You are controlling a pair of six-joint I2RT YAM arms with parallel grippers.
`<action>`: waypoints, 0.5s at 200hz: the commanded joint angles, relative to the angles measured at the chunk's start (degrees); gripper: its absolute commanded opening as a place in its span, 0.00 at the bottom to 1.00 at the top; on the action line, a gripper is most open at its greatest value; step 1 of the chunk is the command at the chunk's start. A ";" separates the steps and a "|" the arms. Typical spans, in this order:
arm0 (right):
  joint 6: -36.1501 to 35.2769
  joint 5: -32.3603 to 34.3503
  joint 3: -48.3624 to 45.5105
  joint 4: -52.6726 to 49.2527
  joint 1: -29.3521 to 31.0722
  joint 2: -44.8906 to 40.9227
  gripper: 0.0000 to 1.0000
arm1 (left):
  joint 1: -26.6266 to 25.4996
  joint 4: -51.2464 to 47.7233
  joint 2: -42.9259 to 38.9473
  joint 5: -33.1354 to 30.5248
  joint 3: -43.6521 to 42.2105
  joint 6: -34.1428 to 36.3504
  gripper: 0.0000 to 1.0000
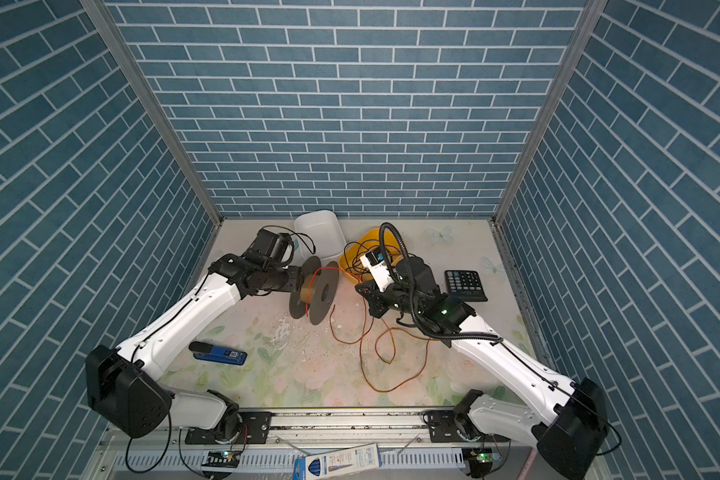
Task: Wrap the cables
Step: 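Bring the right gripper's red cable over the spool hub beside the left gripper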
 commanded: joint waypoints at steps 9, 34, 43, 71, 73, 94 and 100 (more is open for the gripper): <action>-1.42 0.38 3.73 4.05 1.52 3.64 0.00 | 3.86 -4.10 -4.55 3.02 -0.76 1.10 0.71; -1.70 0.29 5.80 4.43 2.25 8.21 0.00 | 5.86 -2.42 -7.26 6.38 -3.97 2.34 0.73; -1.92 0.44 6.68 4.40 2.46 9.82 0.00 | 5.92 -1.64 -7.93 7.21 -5.22 2.35 0.73; -3.38 0.60 9.11 3.42 2.69 13.88 0.00 | 5.84 3.49 -10.42 11.76 -10.30 1.16 0.72; -3.51 0.57 9.31 3.28 2.71 14.11 0.00 | 5.83 3.93 -10.59 12.09 -10.79 1.07 0.72; -4.89 0.12 10.69 2.18 2.77 16.16 0.00 | 5.44 7.14 -11.59 14.23 -13.83 0.37 0.71; -5.33 -0.09 11.12 1.97 2.75 16.67 0.00 | 5.17 7.72 -11.70 14.30 -14.35 0.32 0.70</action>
